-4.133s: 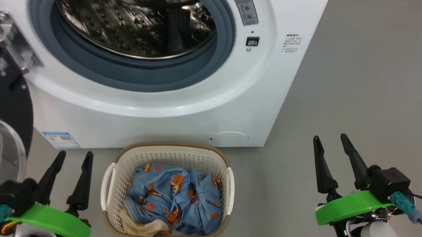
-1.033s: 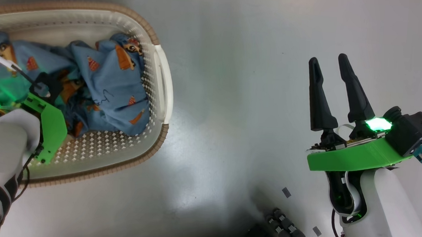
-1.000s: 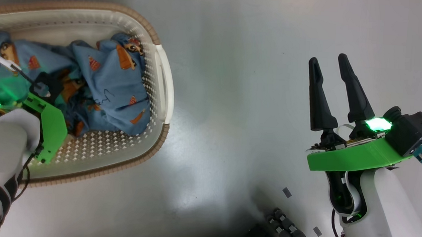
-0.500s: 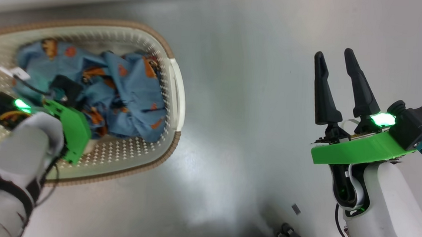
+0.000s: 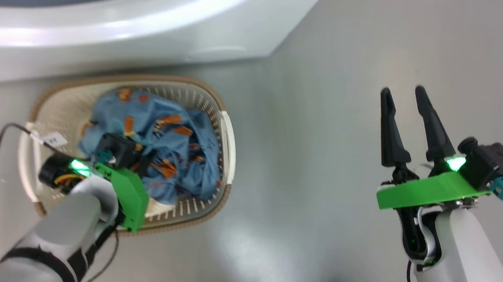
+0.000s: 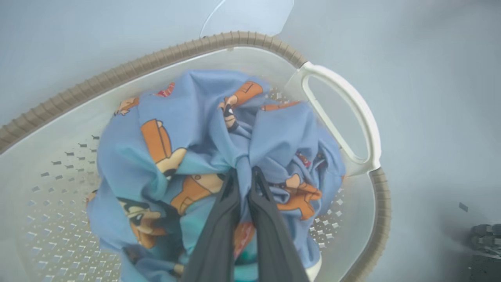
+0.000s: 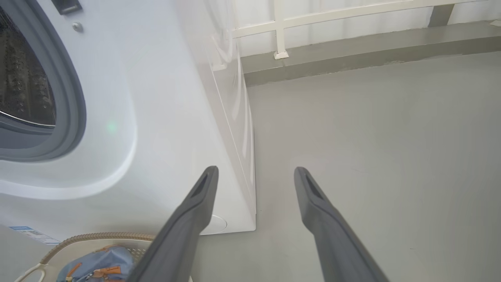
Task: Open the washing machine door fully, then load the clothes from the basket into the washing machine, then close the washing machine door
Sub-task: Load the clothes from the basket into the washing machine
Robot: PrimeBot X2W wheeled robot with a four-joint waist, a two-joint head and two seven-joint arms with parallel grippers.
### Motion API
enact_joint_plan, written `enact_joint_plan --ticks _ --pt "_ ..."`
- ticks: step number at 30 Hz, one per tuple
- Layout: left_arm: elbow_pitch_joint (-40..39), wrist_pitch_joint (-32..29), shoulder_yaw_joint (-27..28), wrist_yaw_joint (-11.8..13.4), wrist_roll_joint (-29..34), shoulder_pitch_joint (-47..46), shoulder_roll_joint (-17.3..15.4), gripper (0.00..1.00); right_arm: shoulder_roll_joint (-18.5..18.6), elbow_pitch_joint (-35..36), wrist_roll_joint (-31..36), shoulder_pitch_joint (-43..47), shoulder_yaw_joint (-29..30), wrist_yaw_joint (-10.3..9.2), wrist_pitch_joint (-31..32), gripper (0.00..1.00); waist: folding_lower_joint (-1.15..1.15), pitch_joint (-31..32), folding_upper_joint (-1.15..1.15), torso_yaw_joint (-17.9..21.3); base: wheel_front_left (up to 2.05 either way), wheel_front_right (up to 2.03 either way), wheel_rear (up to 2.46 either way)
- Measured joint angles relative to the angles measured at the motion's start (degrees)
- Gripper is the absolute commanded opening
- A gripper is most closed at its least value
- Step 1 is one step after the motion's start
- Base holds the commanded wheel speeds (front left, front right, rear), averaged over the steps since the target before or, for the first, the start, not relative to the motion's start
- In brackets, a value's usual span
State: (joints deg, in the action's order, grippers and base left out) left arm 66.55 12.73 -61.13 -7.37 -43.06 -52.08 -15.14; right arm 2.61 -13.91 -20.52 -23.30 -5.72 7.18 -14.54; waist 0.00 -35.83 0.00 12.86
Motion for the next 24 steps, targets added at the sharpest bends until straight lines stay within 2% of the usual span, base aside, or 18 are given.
enact_joint_plan --ticks 9,17,24 --pt "-6.6 1.4 1.7 0.0 -4.0 5.1 0.0 0.0 0.0 -3.2 0.9 2.6 0.9 0.0 0.0 1.0 0.0 8.5 0.0 -2.2 0.0 0.0 0.0" --pt "-15.6 1.5 8.4 0.4 -4.2 9.5 -0.7 0.0 0.0 -5.2 1.5 4.6 2.1 0.0 0.0 1.0 -0.01 14.9 0.0 -3.8 0.0 0.0 0.0" --pt "-25.3 1.5 14.9 2.8 -2.6 15.5 -1.5 0.0 0.0 -6.5 3.1 7.0 2.4 0.0 0.0 1.0 0.0 20.5 0.0 -5.3 0.0 0.0 0.0"
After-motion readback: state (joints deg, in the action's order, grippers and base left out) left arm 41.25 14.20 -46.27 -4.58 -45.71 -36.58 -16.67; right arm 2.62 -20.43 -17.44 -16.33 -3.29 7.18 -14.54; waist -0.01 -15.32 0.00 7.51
